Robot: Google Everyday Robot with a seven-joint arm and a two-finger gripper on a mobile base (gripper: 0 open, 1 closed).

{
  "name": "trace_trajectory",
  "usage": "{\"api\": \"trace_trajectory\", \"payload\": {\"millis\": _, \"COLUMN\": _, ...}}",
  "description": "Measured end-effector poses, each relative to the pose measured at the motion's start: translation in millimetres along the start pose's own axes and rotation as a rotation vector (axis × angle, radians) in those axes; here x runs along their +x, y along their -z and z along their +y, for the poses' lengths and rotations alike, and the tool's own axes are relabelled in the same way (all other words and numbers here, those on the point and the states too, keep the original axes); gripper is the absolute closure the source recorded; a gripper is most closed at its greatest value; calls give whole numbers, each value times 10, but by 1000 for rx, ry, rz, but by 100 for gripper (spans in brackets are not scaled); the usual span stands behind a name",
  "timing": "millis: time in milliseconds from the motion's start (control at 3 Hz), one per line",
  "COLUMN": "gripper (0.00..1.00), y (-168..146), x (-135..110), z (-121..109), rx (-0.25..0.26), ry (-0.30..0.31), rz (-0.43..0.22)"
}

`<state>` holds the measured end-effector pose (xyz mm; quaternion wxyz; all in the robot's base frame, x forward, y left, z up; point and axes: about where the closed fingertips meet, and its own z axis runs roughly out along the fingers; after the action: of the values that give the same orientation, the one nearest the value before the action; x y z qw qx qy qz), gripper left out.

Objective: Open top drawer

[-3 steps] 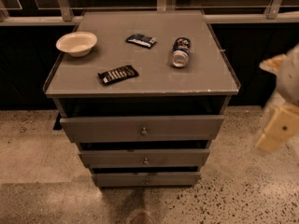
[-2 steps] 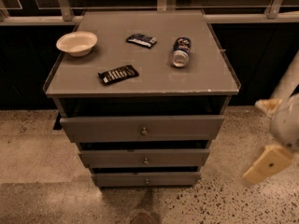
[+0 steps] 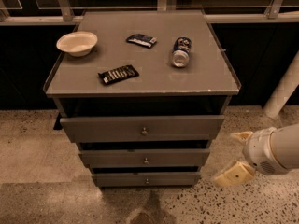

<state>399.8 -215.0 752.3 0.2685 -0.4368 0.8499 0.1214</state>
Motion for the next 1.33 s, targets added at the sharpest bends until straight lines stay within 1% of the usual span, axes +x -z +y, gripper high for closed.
{"api": "trace_trajectory", "payload": {"millis": 1000, "gripper": 88, "y": 14, "x": -10, "z": 2, "rx": 3, "ry": 3, "rz": 0}}
{"api": "trace_trajectory", "payload": {"millis": 1333, "gripper": 100, "y": -42, "x": 38, "z": -51, "rx": 11, "ry": -15, "rz": -29}}
